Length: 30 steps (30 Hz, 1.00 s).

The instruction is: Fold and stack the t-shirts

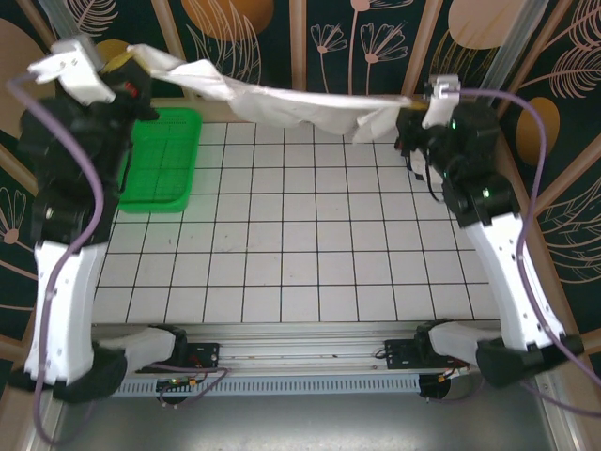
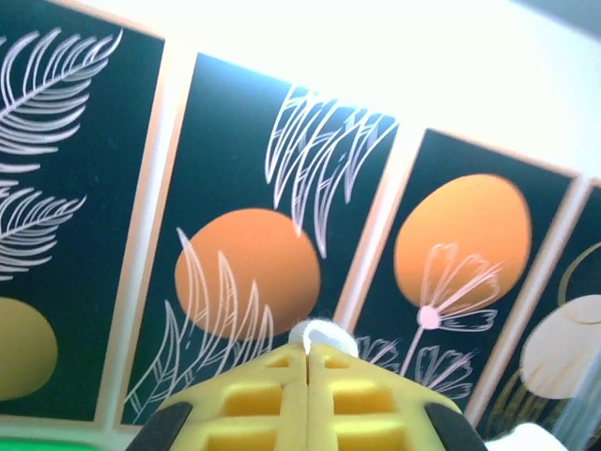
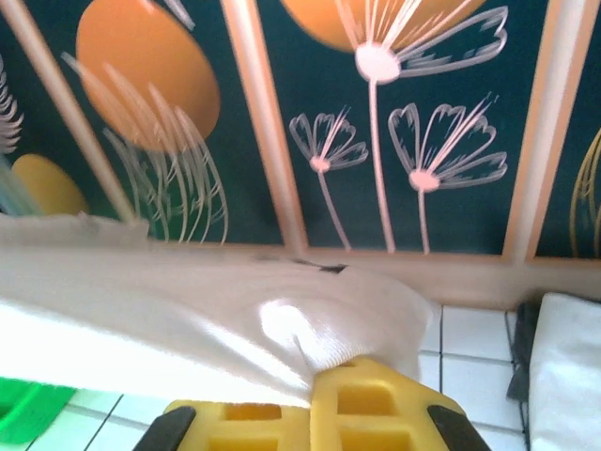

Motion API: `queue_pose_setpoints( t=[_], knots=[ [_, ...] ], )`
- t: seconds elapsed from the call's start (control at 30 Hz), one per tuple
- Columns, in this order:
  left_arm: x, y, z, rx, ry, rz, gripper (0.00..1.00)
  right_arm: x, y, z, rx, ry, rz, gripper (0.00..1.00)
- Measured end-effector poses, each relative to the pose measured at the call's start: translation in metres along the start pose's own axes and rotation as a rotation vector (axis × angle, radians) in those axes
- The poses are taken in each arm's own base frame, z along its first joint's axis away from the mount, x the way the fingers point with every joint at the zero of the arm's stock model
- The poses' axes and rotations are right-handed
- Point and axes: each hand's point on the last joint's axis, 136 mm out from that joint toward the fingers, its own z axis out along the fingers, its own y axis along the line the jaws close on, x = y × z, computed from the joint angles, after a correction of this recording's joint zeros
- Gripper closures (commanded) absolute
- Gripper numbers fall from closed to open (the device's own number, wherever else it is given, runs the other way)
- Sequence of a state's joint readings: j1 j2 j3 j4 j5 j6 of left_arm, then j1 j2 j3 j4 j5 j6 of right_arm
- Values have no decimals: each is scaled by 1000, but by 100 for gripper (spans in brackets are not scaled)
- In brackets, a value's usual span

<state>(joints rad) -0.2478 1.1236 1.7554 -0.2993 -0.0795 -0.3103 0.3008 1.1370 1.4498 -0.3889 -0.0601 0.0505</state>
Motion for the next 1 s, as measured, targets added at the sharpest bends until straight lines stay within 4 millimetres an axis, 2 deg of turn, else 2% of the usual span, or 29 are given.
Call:
queue_pose_setpoints(
  t=[0.03,0.07,0.13,0.17,0.23,0.3,0.37,0.4,0.47,0.53,0.6,0.67,0.73,0.8,0.9,1.0],
  knots=[
    [4,-1,-11,19,-8,-7,100,16,0,-2,-11,23,1,95],
    [20,3,-23,32,3,-20,100,40,-1,-4,-18,60,5,92],
    [68,15,-39,34,65,-57,100,91,-6,0,-19,158,20,87],
    [103,25,-46,29,116,-80,100,121,-10,2,-11,216,30,85],
    [191,52,-64,-17,262,-137,100,183,-20,7,14,356,60,80],
    [282,82,-93,-98,438,-197,98,240,-27,4,40,493,102,75],
    [346,105,-127,-177,578,-247,70,274,-29,-5,50,577,145,74],
    [363,111,-140,-198,614,-269,63,283,-28,-8,48,597,169,72],
    [376,114,-155,-210,627,-321,51,289,-24,-14,35,604,213,71],
    [370,109,-157,-187,602,-359,41,283,-19,-17,13,575,253,69],
    [364,105,-153,-169,576,-382,31,273,-12,-19,-16,527,282,61],
    [367,105,-148,-175,585,-387,28,265,-7,-15,-45,477,311,53],
    [376,108,-140,-193,618,-381,27,266,-1,-7,-65,465,331,50],
    [389,111,-129,-216,662,-375,30,276,1,6,-60,487,343,47],
    [420,115,-99,-249,766,-362,37,309,-4,33,6,586,330,47],
    [455,119,-62,-268,861,-345,38,344,-17,60,96,683,320,47]
  ],
)
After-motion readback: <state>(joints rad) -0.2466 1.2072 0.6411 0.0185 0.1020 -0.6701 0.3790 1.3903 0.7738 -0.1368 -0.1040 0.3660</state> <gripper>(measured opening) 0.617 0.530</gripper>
